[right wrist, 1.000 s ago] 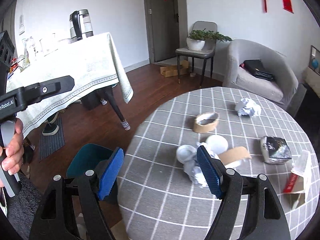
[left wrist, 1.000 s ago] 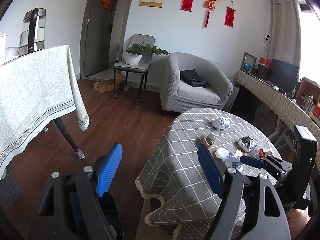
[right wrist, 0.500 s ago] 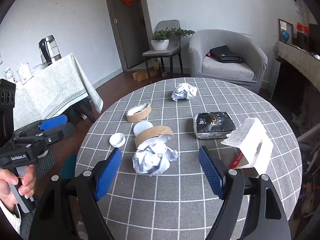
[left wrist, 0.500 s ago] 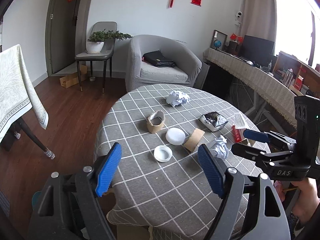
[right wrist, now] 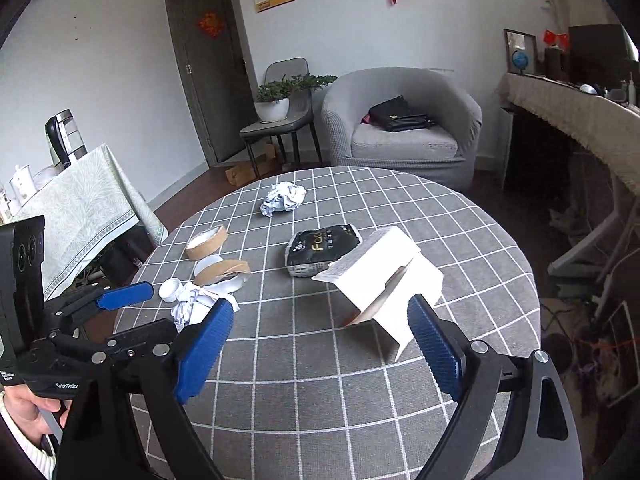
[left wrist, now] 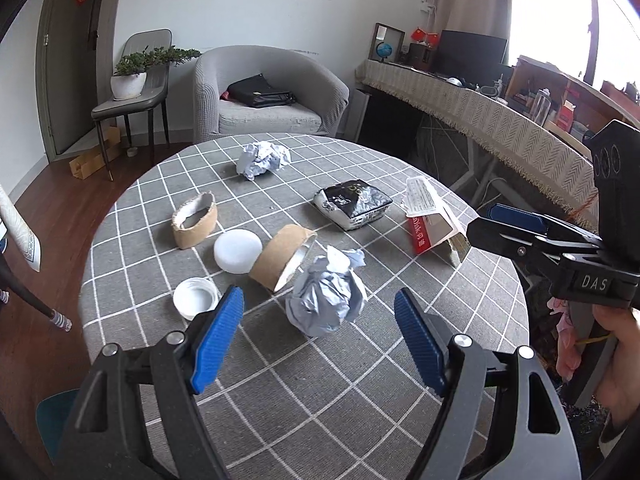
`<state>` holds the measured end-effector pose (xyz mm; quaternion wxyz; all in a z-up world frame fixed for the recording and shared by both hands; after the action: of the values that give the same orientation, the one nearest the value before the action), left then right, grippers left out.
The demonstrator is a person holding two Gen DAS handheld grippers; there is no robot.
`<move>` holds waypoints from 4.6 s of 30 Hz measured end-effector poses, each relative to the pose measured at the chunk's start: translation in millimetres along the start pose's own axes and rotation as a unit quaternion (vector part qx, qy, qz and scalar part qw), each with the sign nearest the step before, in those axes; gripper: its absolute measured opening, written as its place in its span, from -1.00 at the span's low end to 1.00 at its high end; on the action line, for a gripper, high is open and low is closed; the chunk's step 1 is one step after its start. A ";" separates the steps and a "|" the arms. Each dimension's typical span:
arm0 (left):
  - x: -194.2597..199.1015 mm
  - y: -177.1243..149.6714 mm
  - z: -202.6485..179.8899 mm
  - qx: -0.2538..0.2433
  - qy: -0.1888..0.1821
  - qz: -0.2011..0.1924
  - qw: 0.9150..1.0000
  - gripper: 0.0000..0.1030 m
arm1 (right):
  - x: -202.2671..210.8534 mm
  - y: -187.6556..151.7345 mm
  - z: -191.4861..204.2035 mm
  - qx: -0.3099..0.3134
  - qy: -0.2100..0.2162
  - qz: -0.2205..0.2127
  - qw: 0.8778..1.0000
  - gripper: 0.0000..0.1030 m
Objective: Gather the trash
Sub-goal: 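Move the left tool to the crumpled foil ball while the right tool reaches the white box, then close the left tool on the foil ball while the right tool grips the white box, then carry the foil ball and white box over the teal bin with both tools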
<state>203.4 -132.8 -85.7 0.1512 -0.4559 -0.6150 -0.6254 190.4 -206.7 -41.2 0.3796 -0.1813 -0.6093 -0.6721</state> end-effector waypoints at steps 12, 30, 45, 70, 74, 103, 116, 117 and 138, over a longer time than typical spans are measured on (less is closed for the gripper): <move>-25.8 11.8 -3.3 0.025 -0.014 0.007 1.000 -0.08 | -22.4 5.4 -47.3 -0.091 0.016 0.020 0.995 0.84; -24.4 14.3 6.7 0.046 -0.027 0.001 0.999 -0.20 | -74.8 17.1 -55.8 -0.197 0.025 0.068 0.978 0.91; -8.4 14.6 13.5 0.044 -0.023 -0.009 0.999 -0.22 | -68.0 23.7 -56.3 -0.162 0.004 0.076 0.984 0.26; 87.3 -0.4 90.3 0.090 0.031 -0.061 0.994 -0.22 | -65.3 55.6 56.9 -0.108 0.079 0.055 0.989 0.08; 101.6 -8.4 111.6 0.102 0.050 -0.060 0.992 -0.22 | -72.4 58.9 81.1 -0.097 0.094 0.059 0.989 0.08; 134.7 -137.5 276.7 0.217 0.179 0.020 0.959 -0.22 | -111.4 49.2 291.6 0.034 0.208 0.113 0.971 0.08; 94.7 -212.9 335.5 0.281 0.192 0.113 0.934 -0.22 | -145.7 21.3 350.3 0.061 0.225 0.162 0.959 0.08; 92.5 -217.3 338.5 0.285 0.189 0.117 0.932 -0.22 | -148.4 18.8 354.8 0.062 0.226 0.166 0.958 0.08; 90.7 -284.0 368.8 0.306 0.187 0.182 0.915 0.26 | -232.6 -53.5 429.1 0.103 0.202 0.265 0.937 0.08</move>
<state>83.3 291.6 -259.8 0.5070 -0.3655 -0.6434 -0.4420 207.6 269.5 -159.6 0.6757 -0.1563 -0.5156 -0.5032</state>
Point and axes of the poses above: each gripper's, at about its wrist camera, not at the fingertips, and x roughly against the way its jaws point, z to its left, y to its top, the point moved 8 cm from there along -x, roughly the way its jaws point, and after that the axes turned 10 degrees about z, right-handed, at the moved point
